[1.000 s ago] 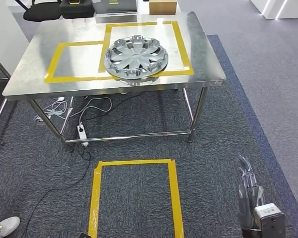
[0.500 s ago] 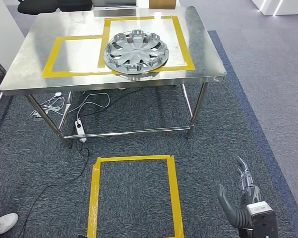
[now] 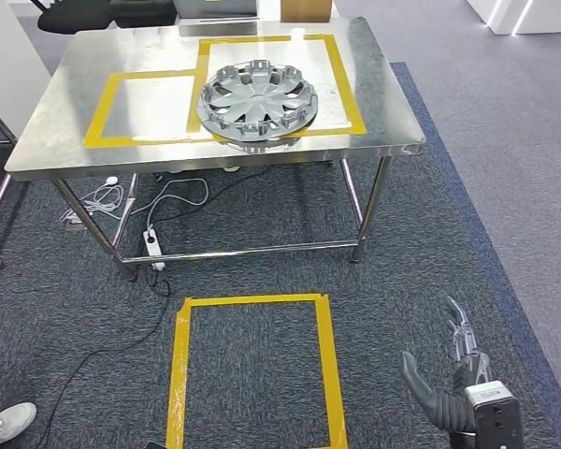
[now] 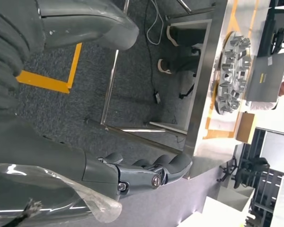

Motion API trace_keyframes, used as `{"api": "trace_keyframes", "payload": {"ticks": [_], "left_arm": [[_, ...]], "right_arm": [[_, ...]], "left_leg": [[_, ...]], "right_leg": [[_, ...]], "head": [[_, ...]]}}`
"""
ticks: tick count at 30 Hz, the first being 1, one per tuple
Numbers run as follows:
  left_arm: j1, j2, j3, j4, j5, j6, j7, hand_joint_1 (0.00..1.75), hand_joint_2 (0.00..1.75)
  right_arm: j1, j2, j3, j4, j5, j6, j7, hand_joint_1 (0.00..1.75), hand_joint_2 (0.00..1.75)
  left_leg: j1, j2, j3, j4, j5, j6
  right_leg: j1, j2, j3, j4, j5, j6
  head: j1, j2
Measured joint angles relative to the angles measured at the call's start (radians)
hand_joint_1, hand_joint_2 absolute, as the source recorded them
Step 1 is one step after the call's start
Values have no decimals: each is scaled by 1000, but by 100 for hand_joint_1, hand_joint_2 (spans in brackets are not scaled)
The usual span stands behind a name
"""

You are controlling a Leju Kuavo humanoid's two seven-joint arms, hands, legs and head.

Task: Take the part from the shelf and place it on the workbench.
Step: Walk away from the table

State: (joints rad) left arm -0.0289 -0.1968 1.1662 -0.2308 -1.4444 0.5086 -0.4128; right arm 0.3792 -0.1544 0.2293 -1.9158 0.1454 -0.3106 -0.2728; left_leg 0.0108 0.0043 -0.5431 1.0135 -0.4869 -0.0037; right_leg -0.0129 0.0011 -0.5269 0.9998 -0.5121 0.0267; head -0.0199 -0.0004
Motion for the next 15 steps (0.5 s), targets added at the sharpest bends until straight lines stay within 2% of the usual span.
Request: {"api": "trace_keyframes", "payload": {"ticks": [1, 2, 4, 5, 15], "left_arm": [[0, 0, 0, 0, 6, -1, -9, 0, 131], [0, 0, 1, 0, 15, -3, -20, 0, 131], [0, 0, 4, 0, 26, -9, -40, 0, 131], [0, 0, 5, 0, 29, -11, -45, 0, 175], [0, -1, 8, 0, 13, -8, -9, 0, 175]], "right_arm": [[2, 0, 0, 0, -1, -5, 0, 0, 44], [4, 0, 0, 0, -1, -10, 0, 0, 44], [7, 1, 0, 0, -2, -16, 1, 0, 131], [9, 1, 0, 0, -3, -18, 1, 0, 175], [9, 2, 1, 0, -2, -26, 17, 0, 175]], "left_leg": [[0, 0, 0, 0, 0, 0], [0, 0, 0, 0, 1, 0], [0, 0, -1, 0, 1, 0], [0, 0, -1, 0, 1, 0], [0, 0, -1, 0, 2, 0]], "right_leg": [[0, 0, 0, 0, 0, 0], [0, 0, 0, 0, 1, 0], [0, 0, 0, 0, 1, 0], [0, 0, 0, 0, 2, 0], [0, 0, -1, 0, 2, 0]], "head": [[0, 0], [0, 0], [0, 0], [0, 0], [0, 0]]}}
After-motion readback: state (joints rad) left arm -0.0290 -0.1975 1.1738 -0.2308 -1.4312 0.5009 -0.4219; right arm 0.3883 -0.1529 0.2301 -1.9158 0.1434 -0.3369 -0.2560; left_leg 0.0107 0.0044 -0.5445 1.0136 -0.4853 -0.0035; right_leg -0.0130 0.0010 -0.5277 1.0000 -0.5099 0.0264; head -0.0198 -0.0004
